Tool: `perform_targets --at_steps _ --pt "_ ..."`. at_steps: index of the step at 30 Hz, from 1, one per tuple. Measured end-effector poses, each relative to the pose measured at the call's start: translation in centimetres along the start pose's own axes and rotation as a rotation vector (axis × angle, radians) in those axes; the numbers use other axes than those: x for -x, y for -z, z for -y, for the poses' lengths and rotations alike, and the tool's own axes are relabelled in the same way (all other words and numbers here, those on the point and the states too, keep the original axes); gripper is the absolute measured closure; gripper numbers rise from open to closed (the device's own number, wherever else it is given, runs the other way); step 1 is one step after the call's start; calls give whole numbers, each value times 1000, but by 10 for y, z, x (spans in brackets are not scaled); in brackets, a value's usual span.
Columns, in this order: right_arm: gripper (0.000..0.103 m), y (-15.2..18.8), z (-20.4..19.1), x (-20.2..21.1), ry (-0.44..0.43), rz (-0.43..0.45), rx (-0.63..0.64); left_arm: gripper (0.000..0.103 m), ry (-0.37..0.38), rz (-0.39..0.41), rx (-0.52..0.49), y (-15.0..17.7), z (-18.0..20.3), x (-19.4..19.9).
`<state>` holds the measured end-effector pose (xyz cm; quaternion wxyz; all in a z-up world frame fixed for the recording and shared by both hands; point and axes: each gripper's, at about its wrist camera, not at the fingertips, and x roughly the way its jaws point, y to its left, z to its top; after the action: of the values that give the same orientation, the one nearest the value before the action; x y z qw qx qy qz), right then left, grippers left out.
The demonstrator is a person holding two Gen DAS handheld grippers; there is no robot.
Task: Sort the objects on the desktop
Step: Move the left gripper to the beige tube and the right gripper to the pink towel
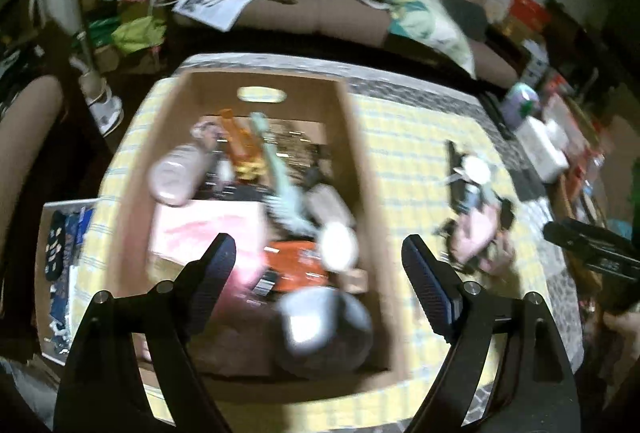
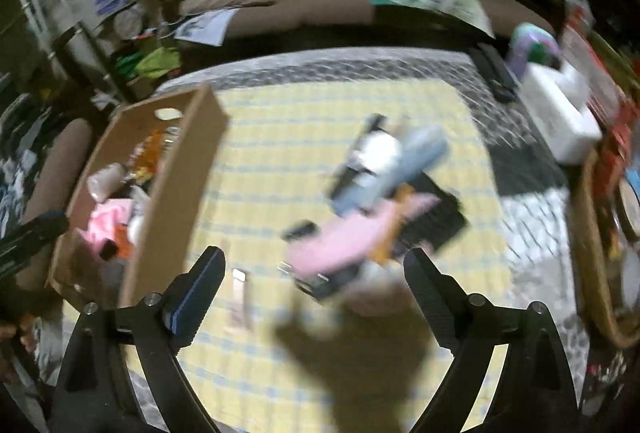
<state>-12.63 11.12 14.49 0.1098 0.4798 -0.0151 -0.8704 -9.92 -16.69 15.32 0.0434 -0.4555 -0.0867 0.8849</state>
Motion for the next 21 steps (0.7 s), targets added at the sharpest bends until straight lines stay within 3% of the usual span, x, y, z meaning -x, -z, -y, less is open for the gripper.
perform_targets --at_steps 6,13,17,21 --pt "10 37 43 -3 28 -22 -57 19 40 -24 -110 24 73 -16" --pt "10 65 73 -24 0 -42 -137 19 42 -88 -162 56 122 -54" --pt "10 72 87 -38 -33 -38 -190 20 -19 -117 -183 76 134 -82" --pt "10 74 99 -53 -81 -33 -250 19 -152 -51 -267 86 147 -96"
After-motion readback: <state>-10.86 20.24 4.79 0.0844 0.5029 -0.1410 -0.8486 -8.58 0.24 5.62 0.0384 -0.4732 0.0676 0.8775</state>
